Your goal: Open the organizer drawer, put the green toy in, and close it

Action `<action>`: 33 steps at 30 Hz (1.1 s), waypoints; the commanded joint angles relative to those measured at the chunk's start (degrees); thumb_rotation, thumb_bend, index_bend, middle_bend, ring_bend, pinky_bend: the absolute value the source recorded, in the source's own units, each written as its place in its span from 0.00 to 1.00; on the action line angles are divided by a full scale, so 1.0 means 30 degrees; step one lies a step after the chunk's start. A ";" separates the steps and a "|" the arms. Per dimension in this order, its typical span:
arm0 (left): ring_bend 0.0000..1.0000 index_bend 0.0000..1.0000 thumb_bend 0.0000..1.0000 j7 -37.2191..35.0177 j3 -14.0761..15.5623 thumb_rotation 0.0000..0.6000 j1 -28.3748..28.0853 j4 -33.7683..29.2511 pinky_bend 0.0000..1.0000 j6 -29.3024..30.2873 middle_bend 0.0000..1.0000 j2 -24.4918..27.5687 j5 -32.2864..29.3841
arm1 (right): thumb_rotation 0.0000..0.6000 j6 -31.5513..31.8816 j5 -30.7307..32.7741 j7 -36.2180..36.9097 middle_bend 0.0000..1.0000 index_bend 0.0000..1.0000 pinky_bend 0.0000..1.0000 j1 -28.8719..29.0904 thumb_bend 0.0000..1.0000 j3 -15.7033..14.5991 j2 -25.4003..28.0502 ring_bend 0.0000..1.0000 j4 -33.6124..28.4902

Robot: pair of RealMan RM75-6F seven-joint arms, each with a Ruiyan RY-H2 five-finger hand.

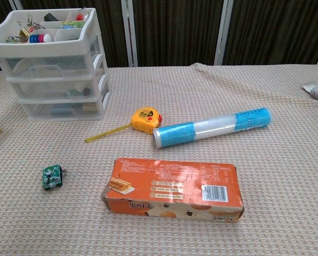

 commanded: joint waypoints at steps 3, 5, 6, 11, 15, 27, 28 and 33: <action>0.00 0.00 0.13 -0.0001 0.0044 1.00 0.0051 -0.0079 0.00 -0.0068 0.00 0.0058 -0.0106 | 1.00 0.0051 -0.0051 0.0150 0.00 0.07 0.02 -0.0007 0.00 0.0025 0.0109 0.00 -0.0062; 0.00 0.00 0.12 0.0053 0.0059 1.00 0.0067 -0.0107 0.00 -0.0059 0.00 0.0078 -0.0109 | 1.00 0.0033 -0.0067 0.0159 0.00 0.07 0.02 0.0007 0.00 0.0021 0.0106 0.00 -0.0028; 0.00 0.00 0.13 0.0111 0.0072 1.00 0.0083 -0.0121 0.00 -0.0038 0.00 0.0092 -0.0105 | 1.00 0.0001 -0.0090 0.0188 0.00 0.07 0.02 0.0024 0.00 0.0007 0.0104 0.00 -0.0039; 0.00 0.00 0.12 0.0066 0.0106 1.00 0.0107 -0.0168 0.00 -0.0017 0.00 0.0098 -0.0066 | 1.00 0.0030 -0.0232 0.0073 0.00 0.07 0.02 0.0041 0.00 -0.0044 0.0058 0.00 -0.0106; 0.00 0.00 0.12 0.0005 0.0082 1.00 0.0055 -0.0131 0.00 -0.0112 0.00 0.0048 -0.0110 | 1.00 0.0078 -0.0282 -0.0076 0.00 0.08 0.02 0.0050 0.00 -0.0032 0.0029 0.00 -0.0097; 0.05 0.00 0.18 -0.0011 0.0075 1.00 0.0048 -0.0328 0.06 0.0111 0.03 -0.0103 0.0144 | 1.00 -0.0153 -0.0069 0.0078 0.00 0.08 0.02 0.0001 0.00 -0.0114 0.0112 0.00 -0.0093; 0.16 0.00 0.22 -0.0024 0.0019 1.00 0.0053 -0.0379 0.15 0.0112 0.12 -0.0152 0.0034 | 1.00 -0.0138 -0.0101 0.0080 0.00 0.08 0.02 -0.0004 0.00 -0.0127 0.0123 0.00 -0.0105; 0.61 0.00 0.46 -0.1365 -0.0506 1.00 -0.0125 -0.1210 0.53 -0.0358 0.62 -0.0586 -0.0915 | 1.00 -0.0182 -0.0133 0.0032 0.00 0.08 0.02 0.0002 0.00 -0.0167 0.0157 0.00 -0.0184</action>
